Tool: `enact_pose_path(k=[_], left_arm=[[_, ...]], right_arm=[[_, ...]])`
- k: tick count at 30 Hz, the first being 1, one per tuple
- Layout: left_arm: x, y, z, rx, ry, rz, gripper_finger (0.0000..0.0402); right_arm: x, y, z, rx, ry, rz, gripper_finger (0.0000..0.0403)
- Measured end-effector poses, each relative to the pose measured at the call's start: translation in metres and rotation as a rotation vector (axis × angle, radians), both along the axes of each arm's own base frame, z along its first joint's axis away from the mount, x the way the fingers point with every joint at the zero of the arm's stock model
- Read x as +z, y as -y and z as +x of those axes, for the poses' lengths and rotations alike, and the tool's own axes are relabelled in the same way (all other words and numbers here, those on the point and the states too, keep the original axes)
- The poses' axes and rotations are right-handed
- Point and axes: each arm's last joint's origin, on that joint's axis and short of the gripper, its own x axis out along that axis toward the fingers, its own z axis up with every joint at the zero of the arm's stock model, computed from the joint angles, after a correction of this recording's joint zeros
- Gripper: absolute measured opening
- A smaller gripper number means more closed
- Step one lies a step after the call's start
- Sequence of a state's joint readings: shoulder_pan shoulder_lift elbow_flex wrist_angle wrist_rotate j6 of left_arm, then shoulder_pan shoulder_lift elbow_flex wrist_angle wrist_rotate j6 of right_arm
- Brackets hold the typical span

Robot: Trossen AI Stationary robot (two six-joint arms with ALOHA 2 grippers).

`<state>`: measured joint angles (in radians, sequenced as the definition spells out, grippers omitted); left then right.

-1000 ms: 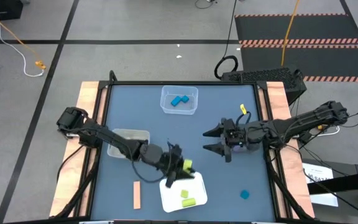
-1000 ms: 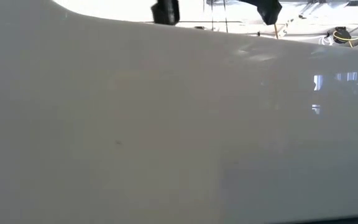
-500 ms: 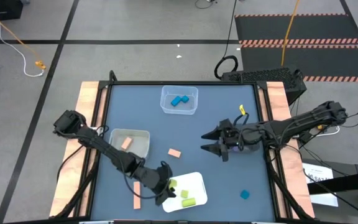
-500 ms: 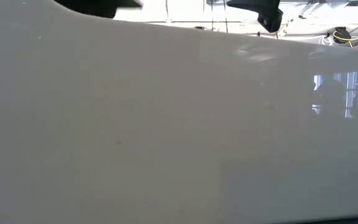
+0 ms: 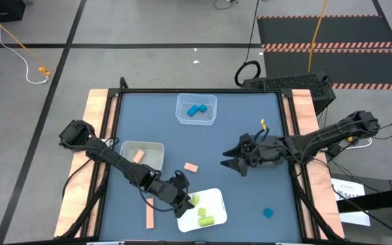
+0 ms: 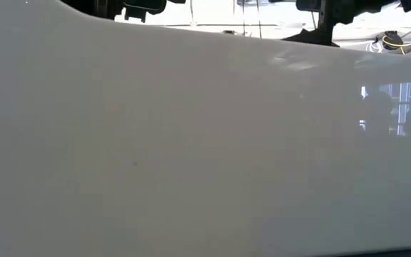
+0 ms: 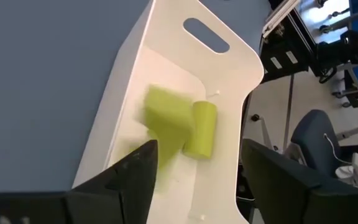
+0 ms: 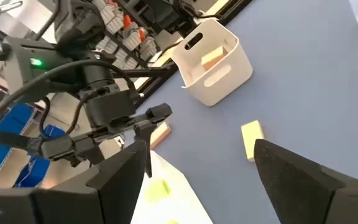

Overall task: Sort & place blocks by color
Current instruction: Put the green block into the white bin, then put the bottom wooden block into the gray bin

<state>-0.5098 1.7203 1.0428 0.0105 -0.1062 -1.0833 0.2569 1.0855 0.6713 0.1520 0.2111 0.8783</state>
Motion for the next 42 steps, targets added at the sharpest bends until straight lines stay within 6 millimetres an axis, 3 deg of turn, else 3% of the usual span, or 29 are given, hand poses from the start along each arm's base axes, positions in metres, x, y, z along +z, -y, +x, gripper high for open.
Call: enact_pose_path(k=[5, 9, 14, 18, 22, 27, 31, 42], left_arm=[[0.0, 0.001, -0.001, -0.038, -0.015, -0.03, 0.0238], [0.01, 0.008, -0.008, -0.137, -0.072, -0.172, 0.0239], [0.025, 0.025, -0.033, -0.157, -0.174, -0.284, 0.024], [0.03, 0.037, -0.065, -0.072, -0.353, -0.314, 0.024], [0.017, 0.045, -0.091, 0.166, -0.533, -0.281, 0.0241], [-0.011, 0.045, -0.104, 0.396, -0.727, -0.207, 0.0241], [-0.025, 0.043, -0.104, 0.532, -0.798, -0.19, 0.0241], [-0.053, 0.04, -0.091, 0.609, -0.836, -0.14, 0.0241]], right_arm=[[-0.003, 0.0, -0.001, 0.001, -0.009, -0.004, 0.0286], [-0.003, 0.0, -0.001, 0.004, -0.008, -0.009, 0.0286], [-0.003, 0.0, -0.001, 0.014, -0.008, -0.033, 0.0286], [-0.003, 0.0, -0.001, 0.015, -0.008, -0.037, 0.0286], [-0.003, 0.0, -0.001, 0.024, -0.007, -0.06, 0.0286], [-0.003, 0.0, -0.001, 0.033, -0.007, -0.086, 0.0286], [-0.003, 0.0, -0.001, 0.041, -0.005, -0.109, 0.0286], [-0.003, 0.007, 0.001, 0.031, -0.006, -0.16, 0.0286]])
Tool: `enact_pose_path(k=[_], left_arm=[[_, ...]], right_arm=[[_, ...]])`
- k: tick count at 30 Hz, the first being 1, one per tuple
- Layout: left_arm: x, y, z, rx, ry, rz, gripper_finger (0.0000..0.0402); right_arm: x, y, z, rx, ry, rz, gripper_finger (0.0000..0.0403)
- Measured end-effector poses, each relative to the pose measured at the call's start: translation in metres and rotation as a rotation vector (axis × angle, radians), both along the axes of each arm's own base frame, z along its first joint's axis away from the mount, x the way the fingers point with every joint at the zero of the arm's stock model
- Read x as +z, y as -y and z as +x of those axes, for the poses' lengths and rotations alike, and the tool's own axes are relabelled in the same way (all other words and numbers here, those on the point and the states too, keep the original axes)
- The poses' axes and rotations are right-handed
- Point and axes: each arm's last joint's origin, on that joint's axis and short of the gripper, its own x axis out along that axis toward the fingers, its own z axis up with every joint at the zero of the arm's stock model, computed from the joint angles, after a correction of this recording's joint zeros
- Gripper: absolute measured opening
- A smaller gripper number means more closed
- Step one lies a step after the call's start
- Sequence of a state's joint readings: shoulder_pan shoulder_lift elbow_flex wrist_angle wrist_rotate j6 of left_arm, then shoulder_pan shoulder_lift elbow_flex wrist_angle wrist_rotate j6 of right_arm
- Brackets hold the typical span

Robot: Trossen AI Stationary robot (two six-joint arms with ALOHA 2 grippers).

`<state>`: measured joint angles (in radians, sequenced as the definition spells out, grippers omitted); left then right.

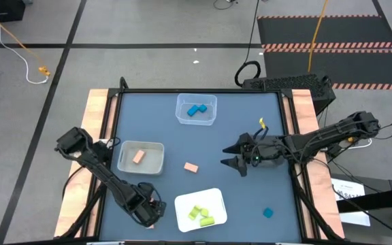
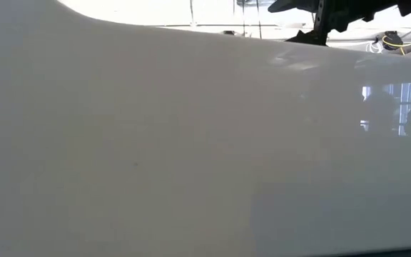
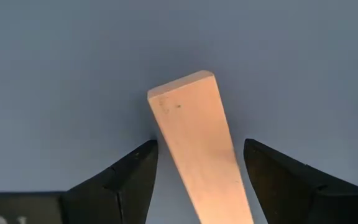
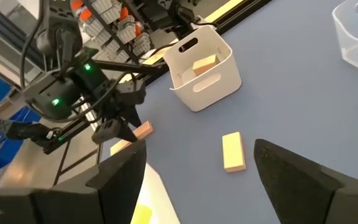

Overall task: Sort & place blocks by color
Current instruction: Put the bottom wooden block into the gray bin

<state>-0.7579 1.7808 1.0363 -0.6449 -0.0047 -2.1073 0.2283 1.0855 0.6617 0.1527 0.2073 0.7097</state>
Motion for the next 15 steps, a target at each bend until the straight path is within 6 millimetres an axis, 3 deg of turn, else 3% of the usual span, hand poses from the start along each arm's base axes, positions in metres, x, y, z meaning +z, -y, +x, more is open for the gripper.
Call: enact_pose_path(k=[4, 9, 15], left_arm=[[-0.002, -0.001, 0.001, -0.028, -0.012, 0.005, 0.0219], [-0.002, -0.001, -0.001, -0.085, -0.022, 0.012, 0.0126], [0.008, 0.0, -0.002, -0.217, 0.026, 0.0, 0.0126]], right_arm=[[0.0, 0.004, 0.001, -0.019, 0.0, 0.001, 0.0286], [0.0, 0.009, 0.002, -0.04, 0.0, 0.0, 0.0286], [0.0, 0.015, 0.003, -0.064, 0.0, 0.0, 0.0286]])
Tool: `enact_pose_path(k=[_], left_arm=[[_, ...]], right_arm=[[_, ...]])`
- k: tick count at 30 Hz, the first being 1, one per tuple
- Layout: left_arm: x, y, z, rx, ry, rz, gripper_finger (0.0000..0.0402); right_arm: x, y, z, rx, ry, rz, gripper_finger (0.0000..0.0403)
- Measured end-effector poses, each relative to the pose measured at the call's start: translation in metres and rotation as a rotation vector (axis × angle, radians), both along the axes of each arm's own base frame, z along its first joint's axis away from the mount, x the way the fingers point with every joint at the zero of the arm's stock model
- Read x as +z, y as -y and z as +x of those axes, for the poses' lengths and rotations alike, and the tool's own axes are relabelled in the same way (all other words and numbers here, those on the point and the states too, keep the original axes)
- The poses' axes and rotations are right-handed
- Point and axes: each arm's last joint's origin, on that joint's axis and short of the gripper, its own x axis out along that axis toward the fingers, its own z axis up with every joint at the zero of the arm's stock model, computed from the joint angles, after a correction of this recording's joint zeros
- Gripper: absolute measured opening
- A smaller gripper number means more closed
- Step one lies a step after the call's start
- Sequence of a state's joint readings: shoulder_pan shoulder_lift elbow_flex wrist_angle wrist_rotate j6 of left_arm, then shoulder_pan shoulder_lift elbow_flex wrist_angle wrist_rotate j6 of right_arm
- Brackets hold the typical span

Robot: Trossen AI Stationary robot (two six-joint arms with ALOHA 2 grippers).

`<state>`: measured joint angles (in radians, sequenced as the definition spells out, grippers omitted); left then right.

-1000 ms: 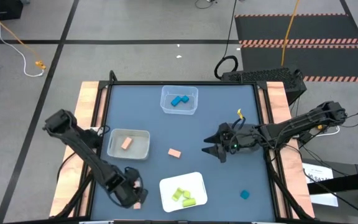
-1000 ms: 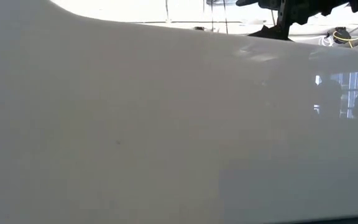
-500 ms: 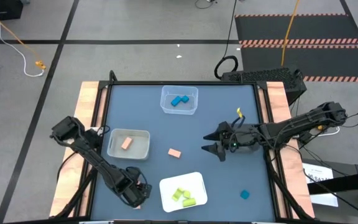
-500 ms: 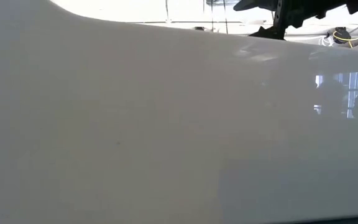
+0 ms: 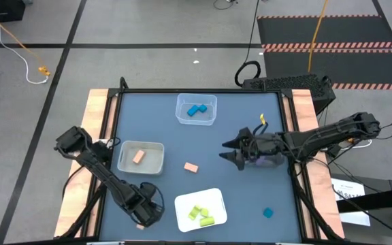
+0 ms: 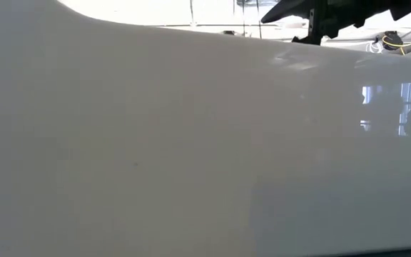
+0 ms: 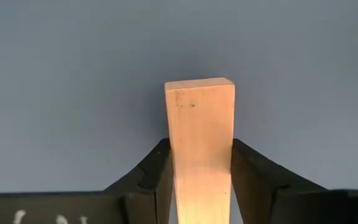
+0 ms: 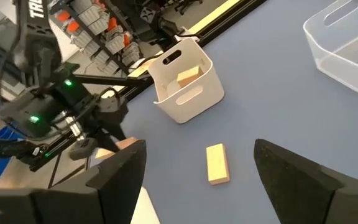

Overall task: Sort & place blocks by color
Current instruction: Put the bottom wooden block into the gray bin

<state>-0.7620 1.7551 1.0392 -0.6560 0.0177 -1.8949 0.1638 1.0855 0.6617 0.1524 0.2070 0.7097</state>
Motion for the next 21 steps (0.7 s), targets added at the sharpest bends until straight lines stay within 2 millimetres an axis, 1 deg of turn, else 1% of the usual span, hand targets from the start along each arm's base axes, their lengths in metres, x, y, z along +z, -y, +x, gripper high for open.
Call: enact_pose_path(k=[4, 7, 9, 13, 16, 18, 21], left_arm=[[0.035, -0.003, -0.001, -0.038, 0.121, -0.06, 0.0126], [0.058, -0.011, -0.005, -0.045, 0.239, -0.051, 0.0126], [0.077, -0.019, -0.006, -0.055, 0.359, -0.013, 0.0126], [0.105, -0.043, -0.003, -0.069, 0.603, 0.2, 0.0126], [0.125, -0.065, 0.006, -0.083, 0.759, 0.397, 0.0126], [0.137, -0.079, 0.016, -0.107, 0.843, 0.53, 0.0126], [0.156, -0.099, 0.037, -0.151, 0.969, 0.694, 0.0126]], right_arm=[[0.0, 0.004, 0.001, -0.017, 0.0, 0.0, 0.0286], [0.0, 0.007, 0.001, -0.028, 0.0, -0.002, 0.0286], [0.0, 0.008, 0.001, -0.03, -0.001, -0.019, 0.0286], [0.0, 0.011, 0.001, -0.034, -0.003, -0.041, 0.0286], [0.0, 0.014, 0.002, -0.046, -0.004, -0.042, 0.0286], [0.0, 0.016, 0.002, -0.052, -0.004, -0.046, 0.0286], [0.0, 0.018, 0.002, -0.058, -0.005, -0.06, 0.0286]])
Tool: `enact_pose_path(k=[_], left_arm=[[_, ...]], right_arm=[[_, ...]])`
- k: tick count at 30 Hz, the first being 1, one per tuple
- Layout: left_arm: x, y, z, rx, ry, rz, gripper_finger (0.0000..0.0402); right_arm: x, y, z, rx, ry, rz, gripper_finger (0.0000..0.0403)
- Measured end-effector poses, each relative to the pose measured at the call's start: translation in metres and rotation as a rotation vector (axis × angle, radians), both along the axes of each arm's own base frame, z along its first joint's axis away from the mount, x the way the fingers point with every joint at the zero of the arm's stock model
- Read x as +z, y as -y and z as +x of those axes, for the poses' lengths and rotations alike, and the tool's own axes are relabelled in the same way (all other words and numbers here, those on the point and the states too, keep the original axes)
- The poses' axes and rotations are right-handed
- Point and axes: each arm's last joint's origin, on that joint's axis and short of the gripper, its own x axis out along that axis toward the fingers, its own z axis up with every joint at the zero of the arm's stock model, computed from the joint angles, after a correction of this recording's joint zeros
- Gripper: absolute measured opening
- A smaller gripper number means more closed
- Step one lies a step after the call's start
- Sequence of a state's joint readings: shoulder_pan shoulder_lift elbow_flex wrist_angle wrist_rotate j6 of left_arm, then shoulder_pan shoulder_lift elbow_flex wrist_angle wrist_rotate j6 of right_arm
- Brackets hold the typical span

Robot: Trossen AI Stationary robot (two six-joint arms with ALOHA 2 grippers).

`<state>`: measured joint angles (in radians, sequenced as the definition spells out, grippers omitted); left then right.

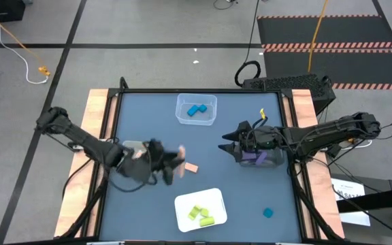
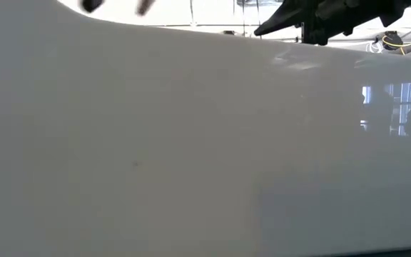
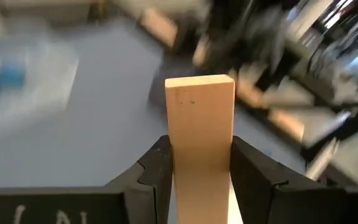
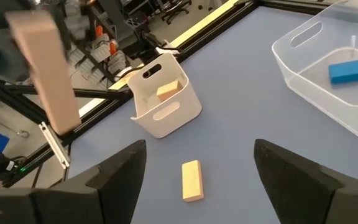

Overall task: Sort & place blocks by color
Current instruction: Put the bottom wooden block into the gray bin

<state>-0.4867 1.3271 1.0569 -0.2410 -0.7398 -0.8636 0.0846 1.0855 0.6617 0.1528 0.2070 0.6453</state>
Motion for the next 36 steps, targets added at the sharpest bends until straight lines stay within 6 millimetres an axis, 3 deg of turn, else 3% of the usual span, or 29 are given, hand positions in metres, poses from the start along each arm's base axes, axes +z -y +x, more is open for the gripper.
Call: enact_pose_path(k=[4, 8, 14, 21, 25, 30, 36], left_arm=[[0.03, -0.023, 0.021, -0.025, 0.208, 0.191, 0.0126], [0.056, -0.04, 0.027, -0.015, 0.394, 0.333, 0.0126], [0.071, -0.045, 0.026, -0.037, 0.504, 0.443, 0.0126], [0.06, -0.046, 0.028, -0.019, 0.4, 0.414, 0.0126], [0.039, -0.048, 0.028, 0.052, 0.23, 0.313, 0.0126], [0.005, -0.052, 0.015, 0.144, -0.016, 0.063, 0.0126], [-0.029, -0.059, -0.018, 0.346, -0.329, -0.175, 0.0126]], right_arm=[[0.0, 0.002, 0.0, -0.005, 0.0, -0.003, 0.0286], [0.0, 0.002, 0.0, -0.003, -0.001, -0.01, 0.0286], [0.0, 0.002, 0.0, 0.008, -0.006, -0.042, 0.0286], [0.0, 0.002, 0.0, 0.024, -0.012, -0.086, 0.0286], [0.0, 0.002, 0.0, 0.022, -0.011, -0.082, 0.0286], [0.0, 0.002, 0.0, 0.022, -0.011, -0.08, 0.0286], [0.0, 0.002, 0.0, 0.022, -0.011, -0.08, 0.0286]])
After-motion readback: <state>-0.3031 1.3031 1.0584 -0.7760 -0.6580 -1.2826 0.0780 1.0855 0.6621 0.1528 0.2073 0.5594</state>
